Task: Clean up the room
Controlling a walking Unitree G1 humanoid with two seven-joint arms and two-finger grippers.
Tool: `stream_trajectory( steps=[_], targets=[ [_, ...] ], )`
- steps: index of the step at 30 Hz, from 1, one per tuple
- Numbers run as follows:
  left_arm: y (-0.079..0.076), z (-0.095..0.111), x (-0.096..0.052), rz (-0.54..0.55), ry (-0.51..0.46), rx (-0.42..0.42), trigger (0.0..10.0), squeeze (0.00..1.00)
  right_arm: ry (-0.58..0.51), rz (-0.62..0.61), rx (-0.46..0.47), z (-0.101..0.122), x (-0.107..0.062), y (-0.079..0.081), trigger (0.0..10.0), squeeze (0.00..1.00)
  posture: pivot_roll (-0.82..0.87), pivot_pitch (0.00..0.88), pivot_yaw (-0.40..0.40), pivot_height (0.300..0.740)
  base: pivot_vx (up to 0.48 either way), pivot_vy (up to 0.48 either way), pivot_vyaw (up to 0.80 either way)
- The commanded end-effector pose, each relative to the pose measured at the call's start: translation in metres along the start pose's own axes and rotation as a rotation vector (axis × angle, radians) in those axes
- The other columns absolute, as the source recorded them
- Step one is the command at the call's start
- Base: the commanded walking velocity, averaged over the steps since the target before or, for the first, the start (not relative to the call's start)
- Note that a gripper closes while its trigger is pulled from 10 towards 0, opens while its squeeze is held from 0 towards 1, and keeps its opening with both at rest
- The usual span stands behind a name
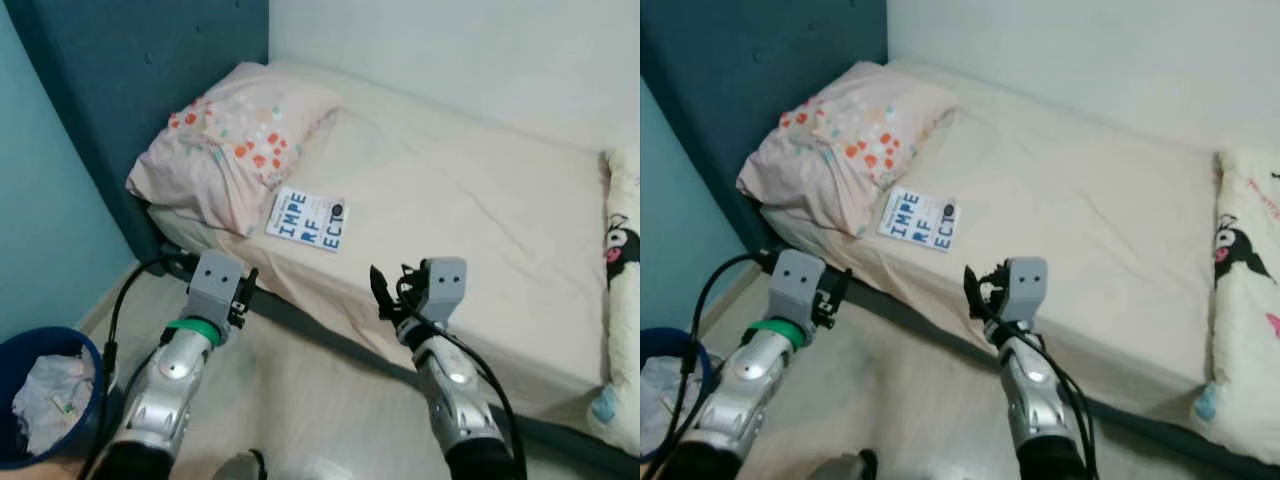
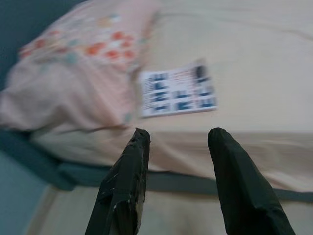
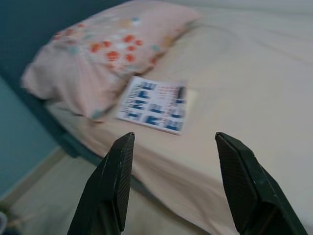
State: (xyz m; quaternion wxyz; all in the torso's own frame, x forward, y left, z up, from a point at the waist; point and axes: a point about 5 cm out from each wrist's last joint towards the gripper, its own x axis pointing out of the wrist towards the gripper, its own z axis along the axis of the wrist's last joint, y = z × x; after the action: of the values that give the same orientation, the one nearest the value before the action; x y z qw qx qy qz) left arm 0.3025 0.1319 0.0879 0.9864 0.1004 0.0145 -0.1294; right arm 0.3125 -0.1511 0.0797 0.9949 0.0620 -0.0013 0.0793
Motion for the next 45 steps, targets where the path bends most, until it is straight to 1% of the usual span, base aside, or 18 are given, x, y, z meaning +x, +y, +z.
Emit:
stream_trajectory(
  steps=[1, 19, 21, 22, 24, 25, 26, 27, 28, 29, 30, 31, 32, 34, 35, 37, 43, 45],
  targets=[
    [-0.003, -0.004, -0.001, -0.018, 0.017, 0.002, 10.0, 0.0, 0.022, -0.016, -0.001, -0.006, -0.004, -0.004, 10.0, 0.0, 0.04, 0.061, 0.004, 0.74, 0.0, 0.0, 0.0],
    [-0.003, -0.015, -0.003, -0.028, 0.066, 0.01, 10.0, 0.0, 0.035, -0.008, 0.016, -0.01, -0.004, 0.003, 10.0, 0.0, 0.05, 0.059, 0.013, 0.74, 0.0, 0.0, 0.0],
    [-0.003, -0.049, -0.012, -0.042, 0.201, 0.079, 10.0, 0.0, 0.142, -0.002, -0.063, -0.031, -0.007, 0.001, 10.0, 0.0, 0.04, 0.051, 0.015, 0.74, 0.0, 0.0, 0.0],
    [-0.003, -0.049, -0.012, -0.042, 0.201, 0.079, 10.0, 0.0, 0.142, -0.002, -0.063, -0.031, -0.007, 0.001, 10.0, 0.0, 0.04, 0.051, 0.015, 0.74, 0.0, 0.0, 0.0],
    [0.003, -0.082, -0.026, -0.037, 0.336, 0.199, 10.0, 0.0, 0.298, -0.027, -0.083, -0.06, -0.018, -0.005, 10.0, 0.0, 0.04, 0.039, 0.011, 0.74, 0.0, 0.0, 0.0],
    [0.003, -0.082, -0.026, -0.037, 0.336, 0.199, 10.0, 0.0, 0.298, -0.027, -0.083, -0.06, -0.018, -0.005, 10.0, 0.0, 0.04, 0.039, 0.011, 0.74, 0.0, 0.0, 0.0],
    [0.007, -0.094, -0.032, -0.022, 0.398, 0.233, 10.0, 0.0, 0.364, -0.026, -0.096, -0.071, -0.025, -0.006, 10.0, 0.0, 0.05, 0.036, 0.01, 0.74, 0.0, 0.0, 0.0],
    [0.007, -0.094, -0.032, -0.022, 0.398, 0.233, 10.0, 0.0, 0.364, -0.026, -0.096, -0.071, -0.025, -0.006, 10.0, 0.0, 0.05, 0.036, 0.01, 0.74, 0.0, 0.0, 0.0],
    [0.012, -0.108, -0.04, -0.01, 0.489, 0.229, 10.0, 0.0, 0.442, -0.016, -0.12, -0.085, -0.034, -0.007, 10.0, 0.0, 0.05, 0.032, 0.01, 0.74, 0.0, 0.0, 0.0],
    [0.012, -0.108, -0.04, -0.01, 0.489, 0.229, 10.0, 0.0, 0.442, -0.016, -0.12, -0.085, -0.034, -0.007, 10.0, 0.0, 0.05, 0.032, 0.01, 0.74, 0.0, 0.0, 0.0],
    [0.018, -0.119, -0.048, 0.028, 0.572, 0.164, 10.0, 0.0, 0.511, 0.0, -0.132, -0.096, -0.044, -0.006, 10.0, 0.0, 0.03, 0.023, 0.012, 0.74, 0.0, 0.0, 0.0],
    [0.018, -0.119, -0.048, 0.028, 0.572, 0.164, 10.0, 0.0, 0.511, 0.0, -0.132, -0.096, -0.044, -0.006, 10.0, 0.0, 0.03, 0.023, 0.012, 0.74, 0.0, 0.0, 0.0],
    [0.024, -0.126, -0.054, 0.059, 0.632, 0.115, 10.0, 0.0, 0.563, 0.013, -0.137, -0.106, -0.053, -0.005, 10.0, 0.0, 0.02, 0.013, 0.011, 0.74, 0.0, 0.0, 0.0],
    [0.026, -0.132, -0.06, 0.065, 0.673, 0.069, 10.0, 0.0, 0.603, 0.025, -0.13, -0.114, -0.061, -0.001, 10.0, 0.0, 0.01, 0.006, 0.011, 0.74, 0.0, 0.0, 0.0],
    [0.026, -0.132, -0.06, 0.065, 0.673, 0.069, 10.0, 0.0, 0.603, 0.025, -0.13, -0.114, -0.061, -0.001, 10.0, 0.0, 0.01, 0.006, 0.011, 0.74, 0.0, 0.0, 0.0],
    [0.021, -0.139, -0.068, 0.03, 0.688, 0.018, 10.0, 0.0, 0.653, 0.076, -0.138, -0.128, -0.074, 0.013, 10.0, 0.0, 0.01, 0.007, 0.005, 0.74, 0.0, 0.0, 0.0],
    [0.021, -0.135, -0.063, 0.041, 0.637, 0.033, 10.0, 0.0, 0.651, 0.077, -0.1, -0.13, -0.075, 0.02, 10.0, 0.0, 0.02, 0.002, 0.002, 0.74, 0.0, 0.0, 0.0],
    [0.022, -0.133, -0.061, 0.049, 0.617, 0.07, 10.0, 0.0, 0.645, 0.072, -0.087, -0.13, -0.074, 0.024, 10.0, 0.0, 0.02, 0.001, 0.002, 0.74, 0.0, 0.0, 0.0]
  ],
)
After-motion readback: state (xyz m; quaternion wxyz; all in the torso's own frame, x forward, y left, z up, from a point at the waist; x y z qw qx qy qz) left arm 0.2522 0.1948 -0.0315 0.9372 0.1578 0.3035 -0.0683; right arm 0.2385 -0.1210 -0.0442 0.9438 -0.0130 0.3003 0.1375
